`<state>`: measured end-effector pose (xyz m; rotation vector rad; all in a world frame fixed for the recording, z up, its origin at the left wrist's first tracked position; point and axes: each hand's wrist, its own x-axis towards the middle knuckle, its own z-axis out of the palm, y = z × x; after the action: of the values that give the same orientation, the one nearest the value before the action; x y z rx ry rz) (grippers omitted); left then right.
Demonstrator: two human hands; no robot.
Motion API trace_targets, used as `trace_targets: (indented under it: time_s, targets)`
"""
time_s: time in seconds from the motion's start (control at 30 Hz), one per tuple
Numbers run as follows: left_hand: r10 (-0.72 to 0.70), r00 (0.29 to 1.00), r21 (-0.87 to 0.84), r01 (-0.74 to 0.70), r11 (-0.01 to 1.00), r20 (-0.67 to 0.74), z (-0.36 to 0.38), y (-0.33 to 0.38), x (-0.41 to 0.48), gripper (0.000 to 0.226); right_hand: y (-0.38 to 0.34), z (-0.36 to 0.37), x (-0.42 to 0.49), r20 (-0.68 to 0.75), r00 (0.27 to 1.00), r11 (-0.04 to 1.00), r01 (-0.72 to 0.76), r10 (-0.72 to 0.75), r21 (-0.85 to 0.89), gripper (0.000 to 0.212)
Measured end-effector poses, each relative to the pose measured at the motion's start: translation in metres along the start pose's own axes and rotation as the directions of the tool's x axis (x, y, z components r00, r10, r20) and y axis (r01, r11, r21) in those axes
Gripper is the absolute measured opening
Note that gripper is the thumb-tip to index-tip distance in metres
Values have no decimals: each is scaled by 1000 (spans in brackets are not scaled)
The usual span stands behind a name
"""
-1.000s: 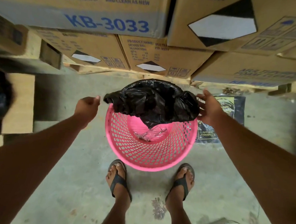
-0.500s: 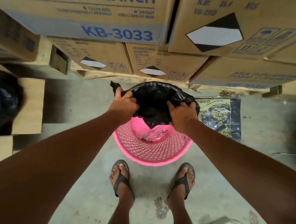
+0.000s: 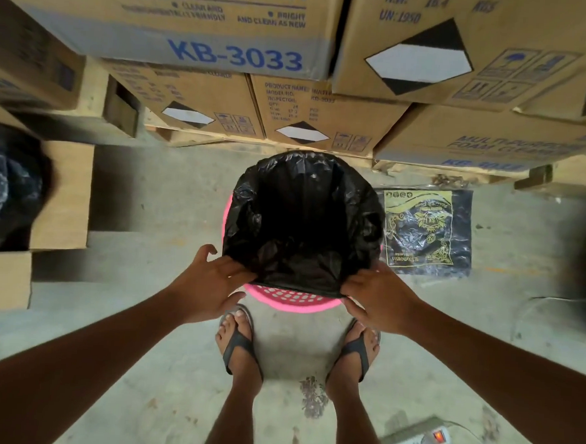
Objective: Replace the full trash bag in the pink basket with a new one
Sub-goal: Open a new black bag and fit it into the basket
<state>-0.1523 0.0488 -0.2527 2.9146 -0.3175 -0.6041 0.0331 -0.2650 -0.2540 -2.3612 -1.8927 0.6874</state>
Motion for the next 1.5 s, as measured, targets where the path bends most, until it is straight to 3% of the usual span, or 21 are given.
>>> trace_targets:
  time_s: [0.07,0.17,0.27,0.4,0.5,0.57,0.7,0.87,1.0,1.1,1.2,1.3,1.37,1.4,1.43,1.5]
  targets:
    - [-15,999,-17,16,1000,30,4,15,-5,43,-6,9,-6,190,980,996,-70,59,53,11]
    - [-23,997,-72,29,997,77,11,34,-10,40,-17,13,-12,282,950,986,-158,137,54,19]
    - [-67,989,-70,76,995,128,15,48,-12,43,-29,15,-18,347,916,978,-209,201,-14,45]
    - [-107,994,-80,106,991,-8,15,61,-4,41,-40,17,-27,450,853,963,-255,264,-81,73]
    - [-122,990,-95,116,989,-65,13,66,0,32,-39,18,-24,441,844,951,-291,306,-103,73]
    - [-102,995,-101,100,990,-18,19,67,-6,26,-37,18,-20,450,828,942,-310,335,-129,74]
    - [-80,990,-66,89,994,119,29,72,-21,37,-36,17,-8,461,815,936,-314,351,-158,77]
    - [-64,982,17,62,998,180,38,90,-34,57,-41,15,2,519,771,929,-294,370,-226,78]
    - [-156,963,52,148,988,221,43,92,-37,75,-40,13,6,521,759,921,-308,390,-239,77]
    - [-215,914,136,179,975,343,38,82,-31,87,-39,16,6,533,752,922,-318,388,-223,77]
    - [-264,894,151,223,963,363,41,76,-21,77,-39,22,8,549,741,921,-341,387,-190,81]
    - [-337,873,52,341,938,353,39,71,-9,58,-34,29,16,592,720,922,-370,362,-114,96]
    - [-421,850,-180,490,853,317,41,63,-5,40,-31,31,20,620,707,929,-355,340,-104,104]
    - [-468,829,-369,557,744,306,43,59,-5,32,-31,32,20,617,714,936,-334,329,-112,104]
    - [-506,792,-544,605,581,341,43,57,-5,26,-32,32,19,600,737,945,-305,312,-116,102]
    - [-582,711,-730,627,272,394,40,53,-9,21,-35,30,13,511,824,969,-230,245,-94,88]
